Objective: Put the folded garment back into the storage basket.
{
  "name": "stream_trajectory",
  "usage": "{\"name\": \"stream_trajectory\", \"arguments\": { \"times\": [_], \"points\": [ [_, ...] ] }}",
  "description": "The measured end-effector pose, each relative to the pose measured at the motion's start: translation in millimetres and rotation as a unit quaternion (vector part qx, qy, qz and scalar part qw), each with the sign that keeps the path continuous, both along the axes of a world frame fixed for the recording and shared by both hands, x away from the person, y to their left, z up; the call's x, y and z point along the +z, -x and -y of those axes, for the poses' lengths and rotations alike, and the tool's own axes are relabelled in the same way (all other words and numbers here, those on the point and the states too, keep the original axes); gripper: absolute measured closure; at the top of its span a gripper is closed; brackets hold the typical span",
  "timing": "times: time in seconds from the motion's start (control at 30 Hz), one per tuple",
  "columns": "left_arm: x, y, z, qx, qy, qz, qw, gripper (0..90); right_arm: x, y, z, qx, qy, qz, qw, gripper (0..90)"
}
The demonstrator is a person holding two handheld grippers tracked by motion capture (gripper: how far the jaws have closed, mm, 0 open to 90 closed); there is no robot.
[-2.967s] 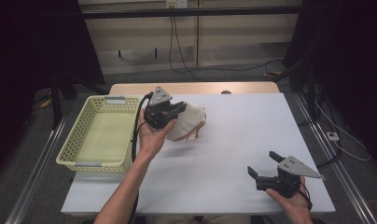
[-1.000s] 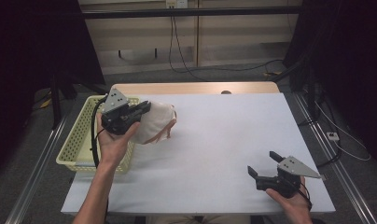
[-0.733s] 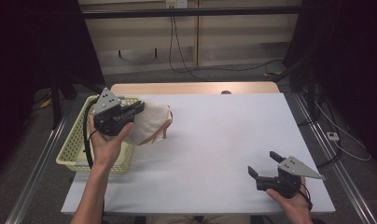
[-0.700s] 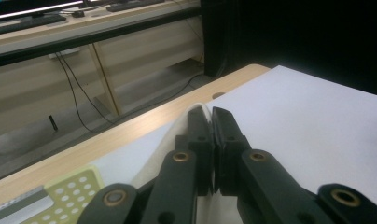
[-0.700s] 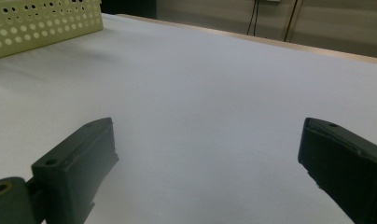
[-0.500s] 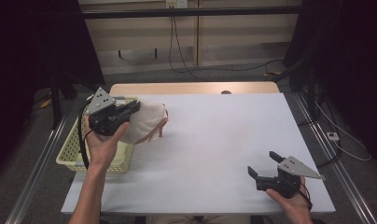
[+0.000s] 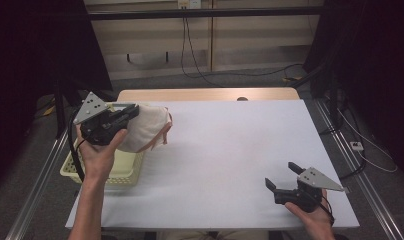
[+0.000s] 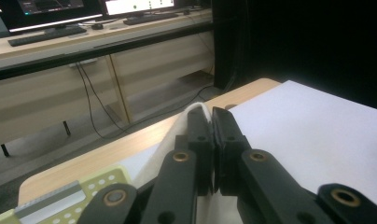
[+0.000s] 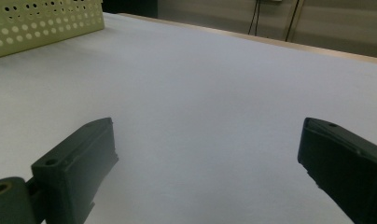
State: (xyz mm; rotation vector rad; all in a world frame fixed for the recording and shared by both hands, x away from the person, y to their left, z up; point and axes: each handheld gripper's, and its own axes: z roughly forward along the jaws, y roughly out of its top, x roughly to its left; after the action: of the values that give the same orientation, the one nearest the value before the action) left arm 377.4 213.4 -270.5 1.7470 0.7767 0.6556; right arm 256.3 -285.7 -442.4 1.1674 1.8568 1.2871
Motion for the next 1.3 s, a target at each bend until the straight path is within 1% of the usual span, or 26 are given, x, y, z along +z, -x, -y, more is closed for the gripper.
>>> {"name": "stream_trajectory", "arguments": {
  "times": [0.07,0.13,0.2,0.23,0.37,0.6,0.73,0.77,0.83,0.87,0.9,0.93,1.0,1.07,1.27,1.3],
  "points": [
    [2.0,1.2,-5.0,0.003,0.004,0.002,1.0,87.7,-0.1,0.1,-0.2,0.001,0.001,0.0,1.0,4.1],
    [2.4,1.8,-6.0,0.005,0.006,0.002,1.0,87.6,0.0,0.0,-0.2,0.001,0.001,0.0,1.0,4.1],
    [3.7,2.6,-8.9,0.008,0.004,0.004,1.0,87.7,0.0,0.0,-0.1,0.001,0.001,0.0,1.0,4.1],
    [4.1,3.0,-10.0,0.009,0.01,0.005,0.9999,87.7,0.0,0.0,-0.1,0.001,0.001,0.0,1.0,4.1],
    [7.3,5.6,-16.5,0.014,0.007,0.008,0.9998,87.7,0.2,0.4,0.1,0.0,0.001,0.0,1.0,4.1],
    [12.6,10.4,-30.8,0.024,0.012,0.015,0.9995,87.6,0.1,0.2,-0.2,0.001,0.001,0.001,1.0,4.1],
    [14.2,12.1,-36.3,0.024,0.01,0.017,0.9995,87.6,0.2,0.3,0.0,0.0,0.001,0.0,1.0,4.1],
    [14.3,12.7,-37.3,0.025,0.012,0.017,0.9995,87.7,0.2,0.3,0.0,0.0,0.001,0.0,1.0,4.1],
    [14.8,13.3,-39.9,0.029,0.007,0.018,0.9994,87.7,0.1,0.2,-0.2,0.001,0.0,0.0,1.0,4.1],
    [14.4,13.3,-40.9,0.03,0.01,0.017,0.9993,87.7,0.1,0.2,-0.3,0.001,0.001,0.001,1.0,4.1],
    [14.0,12.8,-42.1,0.03,0.009,0.017,0.9994,87.7,0.1,0.2,-0.4,0.001,0.001,0.0,1.0,4.1],
    [13.0,11.9,-44.7,0.036,0.006,0.014,0.9992,87.6,0.1,0.3,-0.3,0.001,0.001,0.001,1.0,4.1],
    [12.2,10.9,-46.8,0.036,0.005,0.013,0.9992,87.6,0.1,0.3,0.0,0.001,0.001,0.001,1.0,4.1],
    [9.3,8.8,-50.0,0.043,0.005,0.006,0.999,87.7,0.1,0.3,0.0,0.001,0.001,0.0,1.0,4.2],
    [5.8,6.3,-56.1,0.048,0.001,-0.002,0.9988,87.6,0.1,0.2,-0.3,0.001,0.002,0.0,1.0,4.2],
    [5.2,5.9,-57.2,0.05,-0.003,-0.004,0.9987,87.6,0.0,0.2,-0.2,0.001,0.001,0.0,1.0,4.2]
  ]
}}
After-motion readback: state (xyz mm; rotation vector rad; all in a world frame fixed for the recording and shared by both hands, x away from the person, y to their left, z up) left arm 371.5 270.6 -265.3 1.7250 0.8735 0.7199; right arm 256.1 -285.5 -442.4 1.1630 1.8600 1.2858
